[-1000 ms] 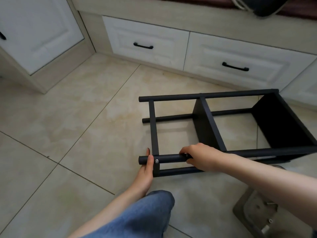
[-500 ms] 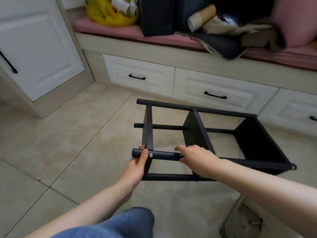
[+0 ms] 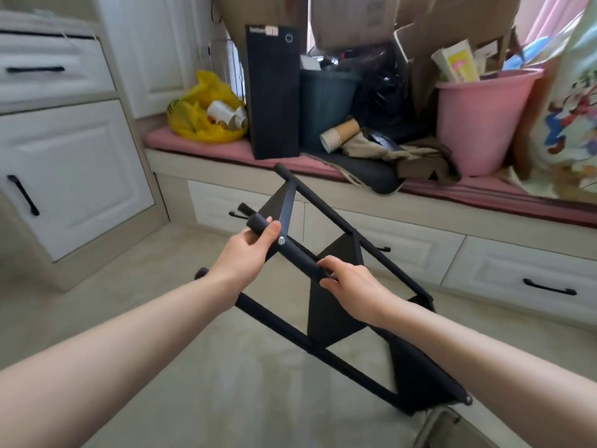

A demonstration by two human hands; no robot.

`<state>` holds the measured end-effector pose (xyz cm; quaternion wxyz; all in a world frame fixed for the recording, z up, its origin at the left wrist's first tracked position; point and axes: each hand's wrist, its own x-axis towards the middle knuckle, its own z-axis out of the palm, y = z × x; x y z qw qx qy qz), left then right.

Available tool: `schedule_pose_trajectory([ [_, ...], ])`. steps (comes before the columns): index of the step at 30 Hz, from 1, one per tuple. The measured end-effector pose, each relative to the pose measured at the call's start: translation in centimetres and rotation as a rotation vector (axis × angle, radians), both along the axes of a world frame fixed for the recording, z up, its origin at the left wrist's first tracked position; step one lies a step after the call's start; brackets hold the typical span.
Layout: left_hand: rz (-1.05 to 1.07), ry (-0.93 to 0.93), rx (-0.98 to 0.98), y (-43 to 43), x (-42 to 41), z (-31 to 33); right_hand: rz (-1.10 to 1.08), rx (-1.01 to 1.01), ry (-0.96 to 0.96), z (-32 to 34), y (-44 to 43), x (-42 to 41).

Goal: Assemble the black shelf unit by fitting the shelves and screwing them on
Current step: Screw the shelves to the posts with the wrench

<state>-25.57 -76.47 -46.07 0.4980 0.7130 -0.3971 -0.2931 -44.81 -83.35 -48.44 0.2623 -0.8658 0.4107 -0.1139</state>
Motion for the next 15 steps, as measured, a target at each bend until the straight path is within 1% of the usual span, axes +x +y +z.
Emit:
schedule_pose_trajectory([
  [4, -0.078, -0.068, -0.037, -0.9, -0.5, 4.7, -0.045, 0.028, -0.109, 2.4, -0.1, -0.2],
  [8, -0.106, -0.125, -0.082, -1.2, -1.6, 7.2, -0.087, 0.080, -0.200, 3.6, 0.5, -0.2],
  [12, -0.096, -0.180, -0.167, -1.1, -2.5, 9.0, -0.128, 0.128, -0.292, 4.6, 1.2, 0.3],
  [15, -0.020, -0.216, -0.210, -0.9, -3.1, 9.6, -0.161, 0.168, -0.366, 4.8, 1.8, 0.9],
])
